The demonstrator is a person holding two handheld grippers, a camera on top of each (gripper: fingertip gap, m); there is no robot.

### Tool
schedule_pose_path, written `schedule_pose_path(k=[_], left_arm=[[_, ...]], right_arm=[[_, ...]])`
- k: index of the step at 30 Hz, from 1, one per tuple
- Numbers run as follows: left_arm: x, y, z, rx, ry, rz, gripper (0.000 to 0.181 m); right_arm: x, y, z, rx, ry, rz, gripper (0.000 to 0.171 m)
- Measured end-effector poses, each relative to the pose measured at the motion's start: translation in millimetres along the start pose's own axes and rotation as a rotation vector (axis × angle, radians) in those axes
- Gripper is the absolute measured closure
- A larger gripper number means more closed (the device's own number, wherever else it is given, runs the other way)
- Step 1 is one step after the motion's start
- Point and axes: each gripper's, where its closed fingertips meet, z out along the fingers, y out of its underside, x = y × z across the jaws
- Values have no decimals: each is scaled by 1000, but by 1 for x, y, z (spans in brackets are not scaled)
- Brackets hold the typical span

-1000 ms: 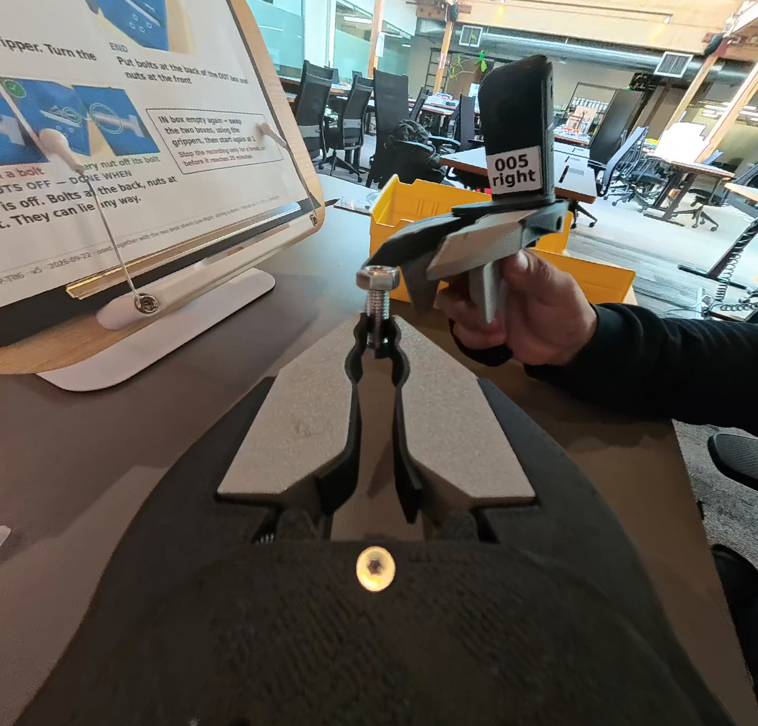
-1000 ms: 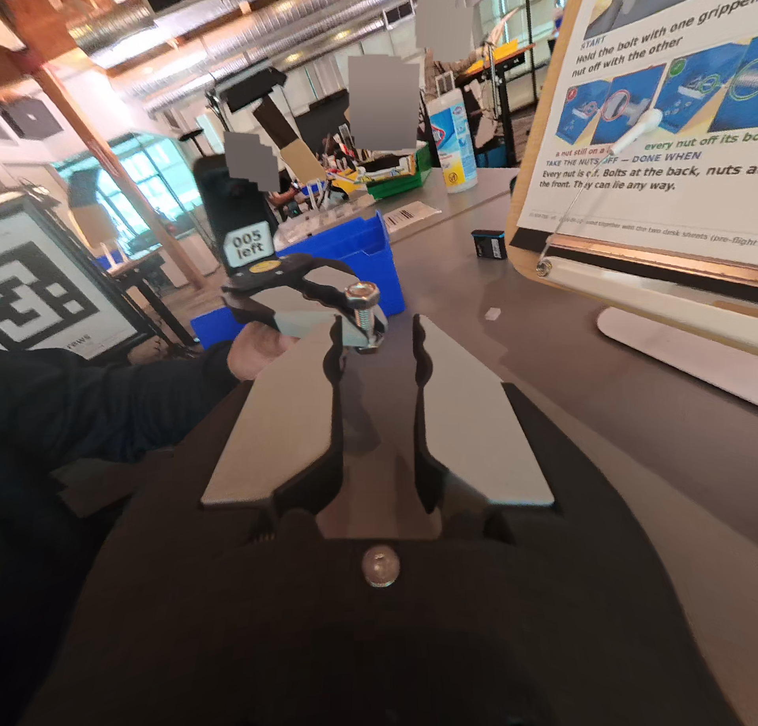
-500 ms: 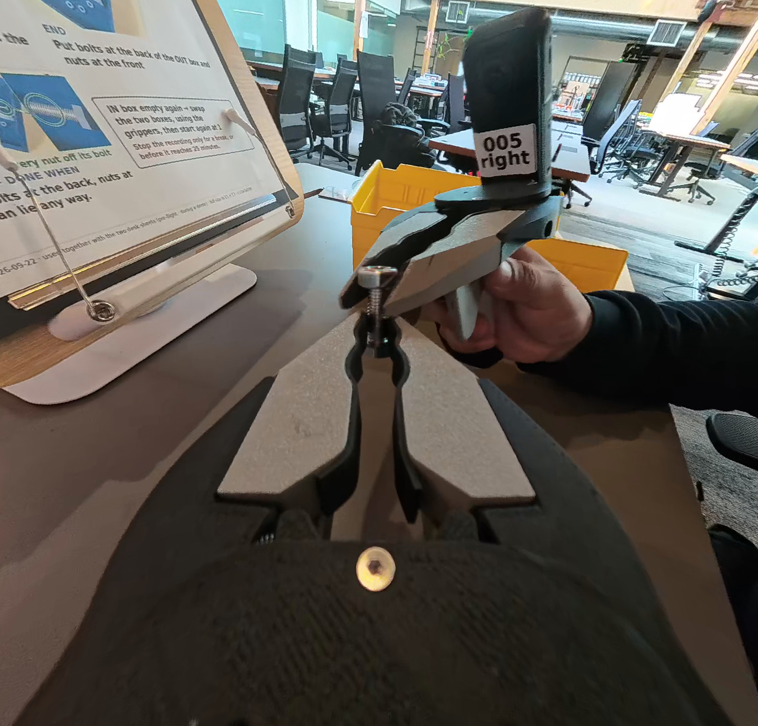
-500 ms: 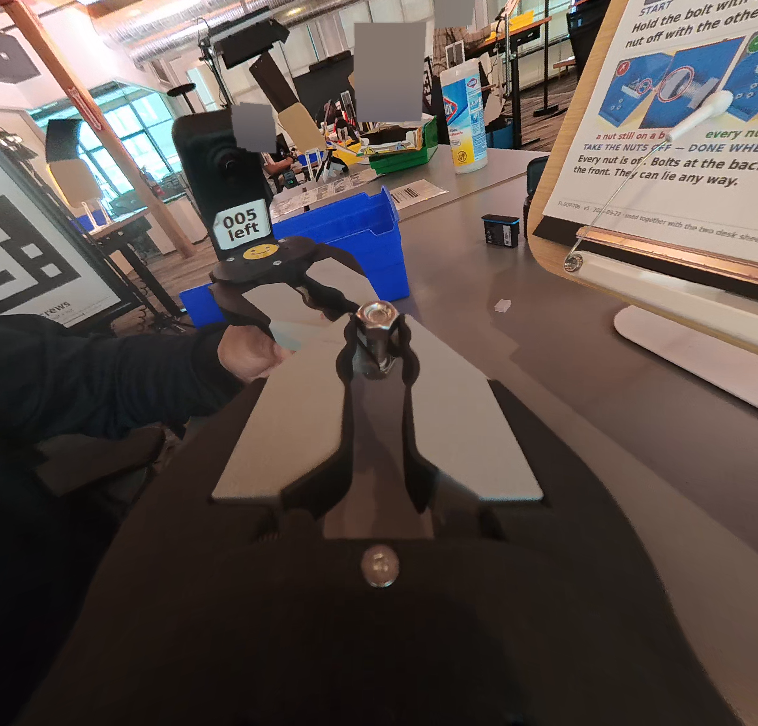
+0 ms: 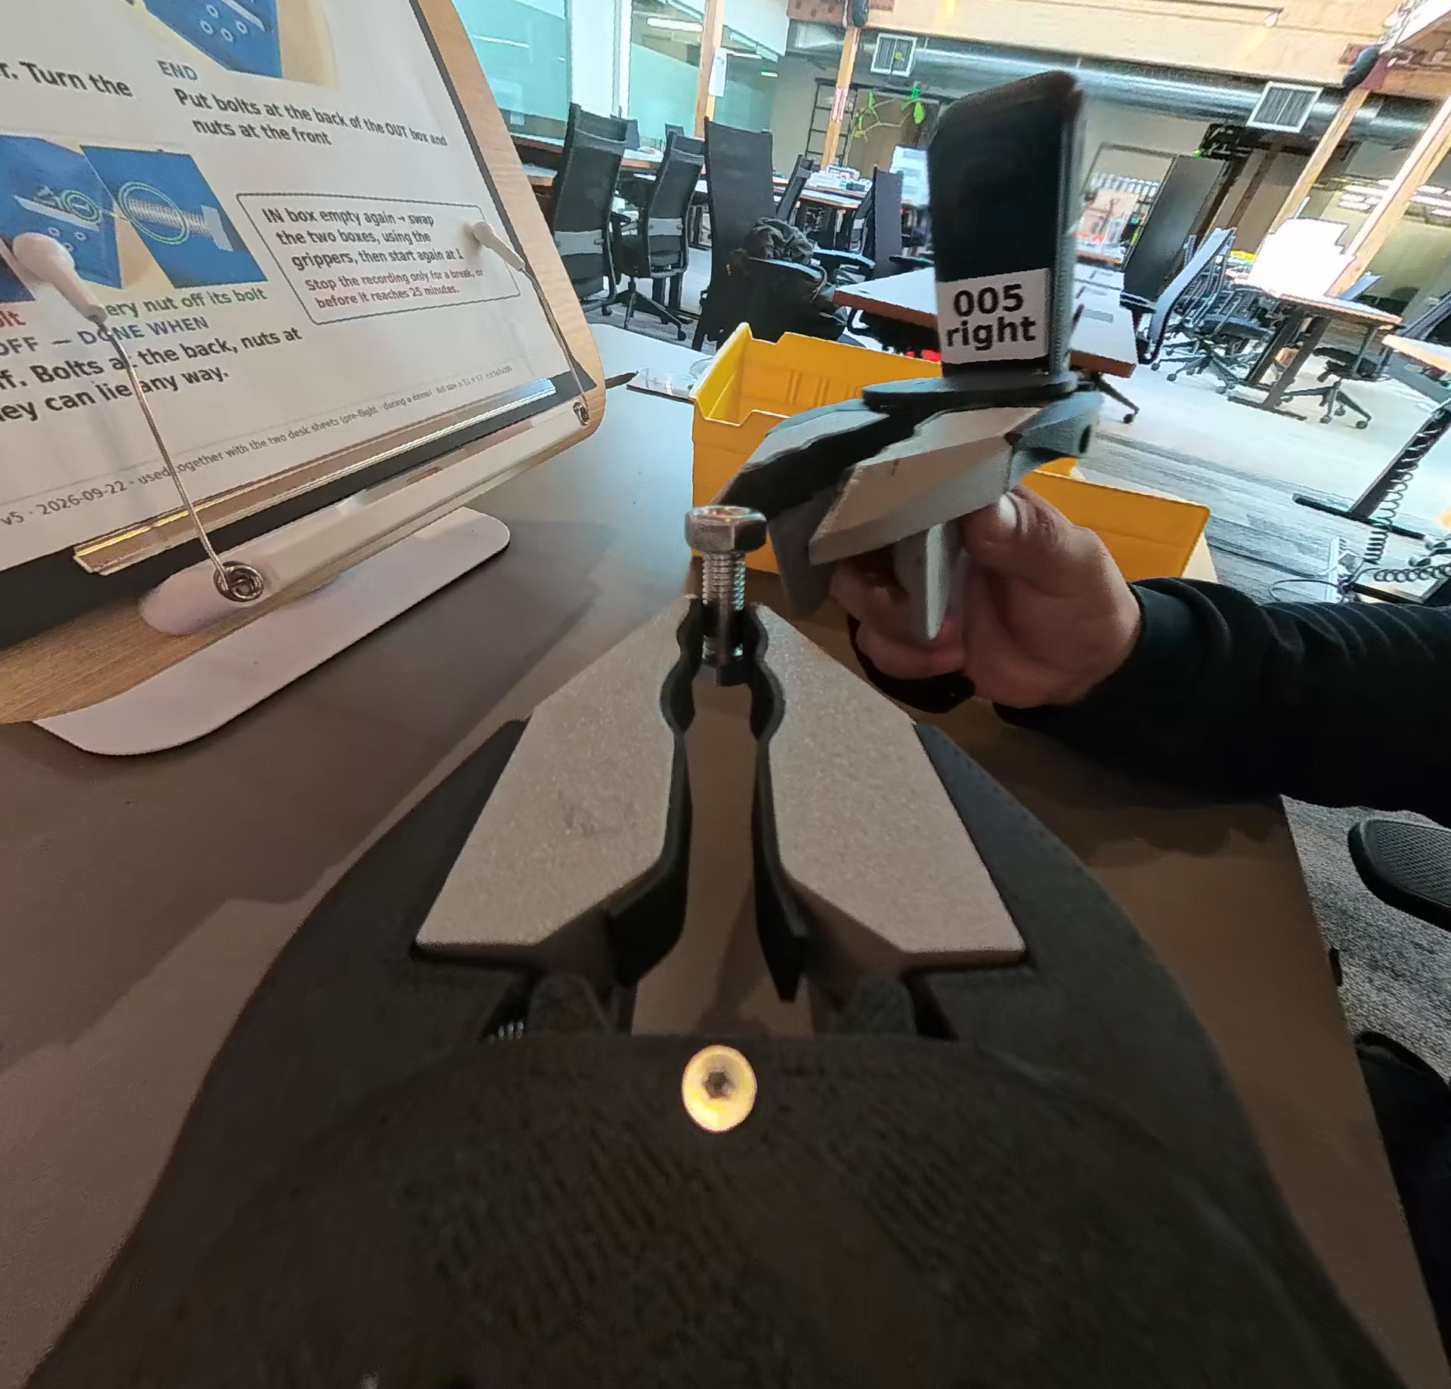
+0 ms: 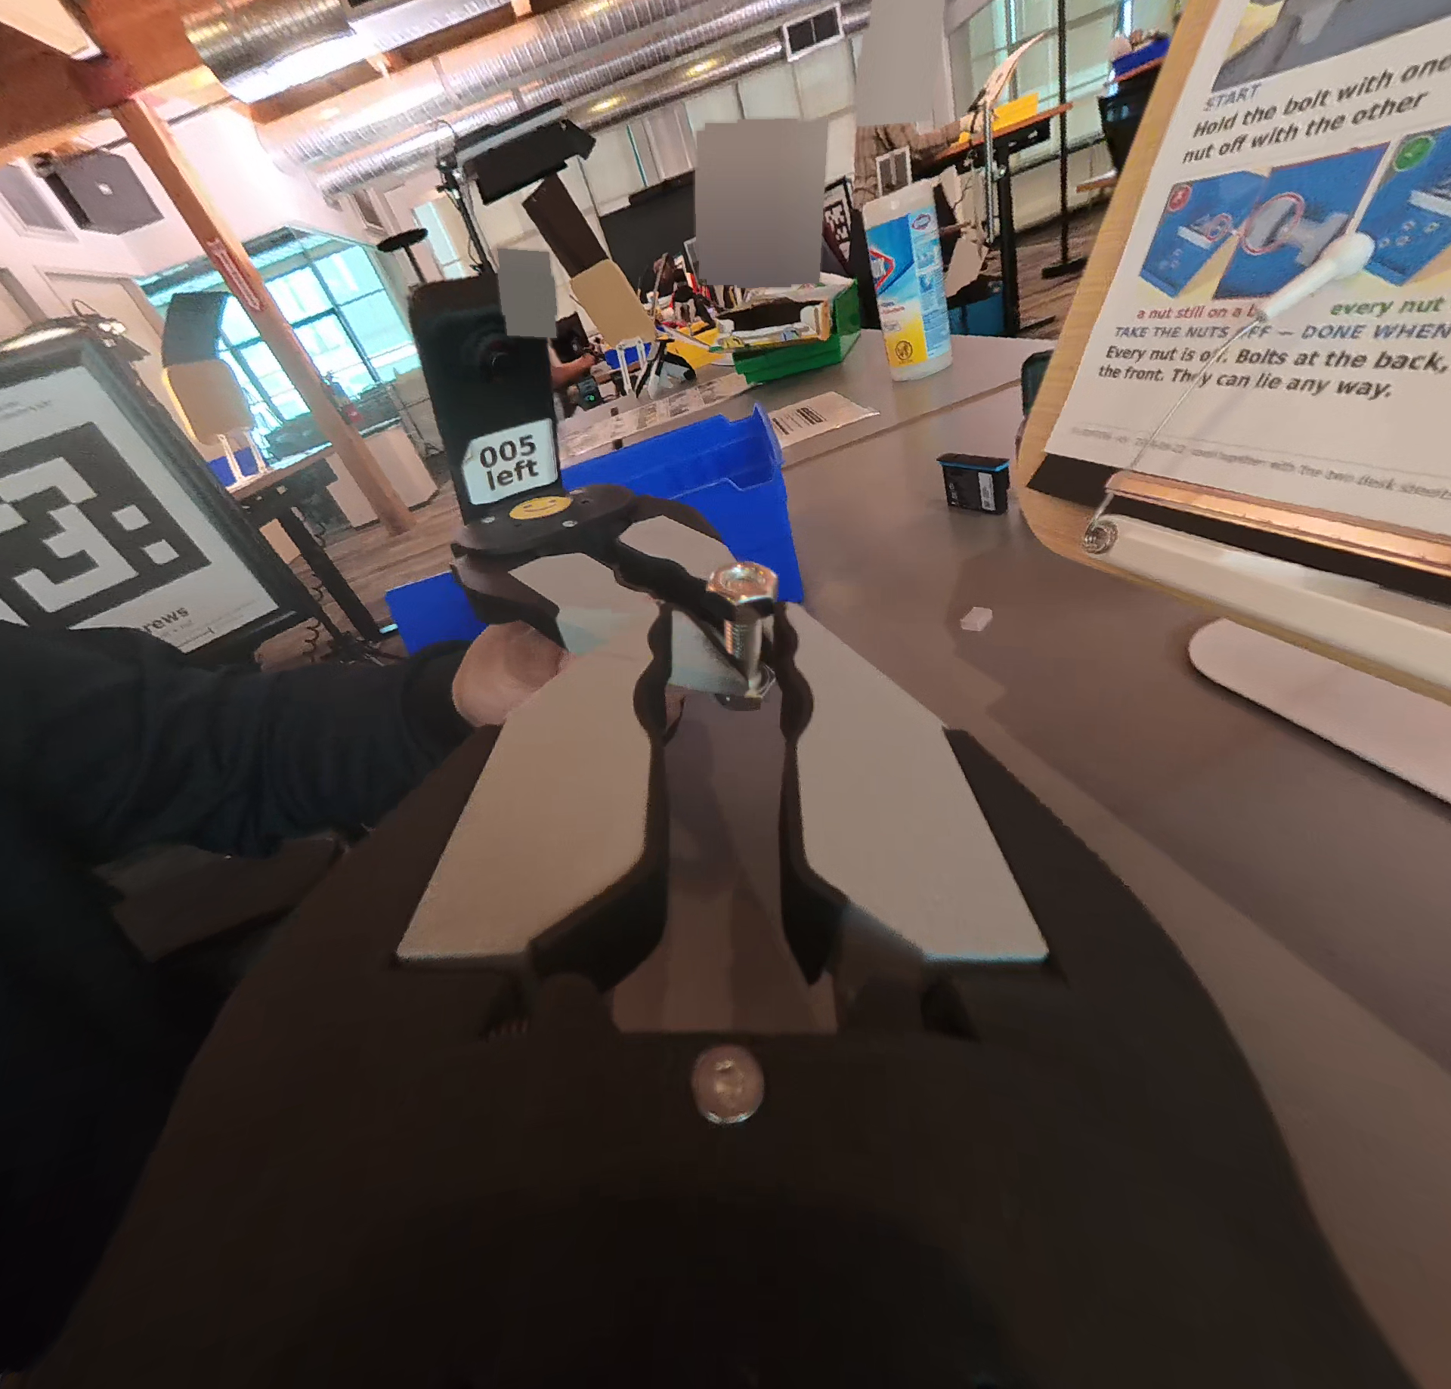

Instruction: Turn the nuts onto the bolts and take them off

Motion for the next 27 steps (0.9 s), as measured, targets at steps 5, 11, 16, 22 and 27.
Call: schedule_pose_path(k=[5, 11, 16, 22, 27], left_arm=[[4, 2, 2, -12, 14, -1, 174], [19, 2, 7, -14, 63, 21, 174], [19, 2, 7, -5, 78, 1, 174], [4, 0, 2, 5, 7, 9, 174], [-5, -1, -1, 12, -18, -22, 174]], right_arm=[[-1, 2, 6, -9, 26, -38, 144], [-5, 5, 10, -14, -4, -23, 156], [-6, 4, 9, -14, -21, -11, 157], [2, 2, 3, -9, 36, -47, 147], [3, 3, 3, -18, 67, -66, 145]])
